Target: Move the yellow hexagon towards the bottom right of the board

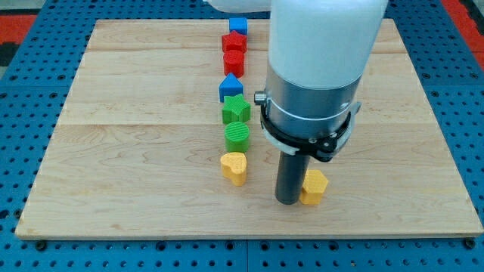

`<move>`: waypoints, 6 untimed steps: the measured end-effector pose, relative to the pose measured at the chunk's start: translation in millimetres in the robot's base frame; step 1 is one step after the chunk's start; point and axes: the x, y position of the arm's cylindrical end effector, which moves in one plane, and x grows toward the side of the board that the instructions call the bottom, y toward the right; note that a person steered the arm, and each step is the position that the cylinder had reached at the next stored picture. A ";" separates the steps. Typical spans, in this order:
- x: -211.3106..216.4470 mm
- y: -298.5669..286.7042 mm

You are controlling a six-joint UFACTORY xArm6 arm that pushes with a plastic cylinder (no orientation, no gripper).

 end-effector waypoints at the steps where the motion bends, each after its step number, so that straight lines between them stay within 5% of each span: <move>1: -0.2 -5.8; 6: -29.9 84.4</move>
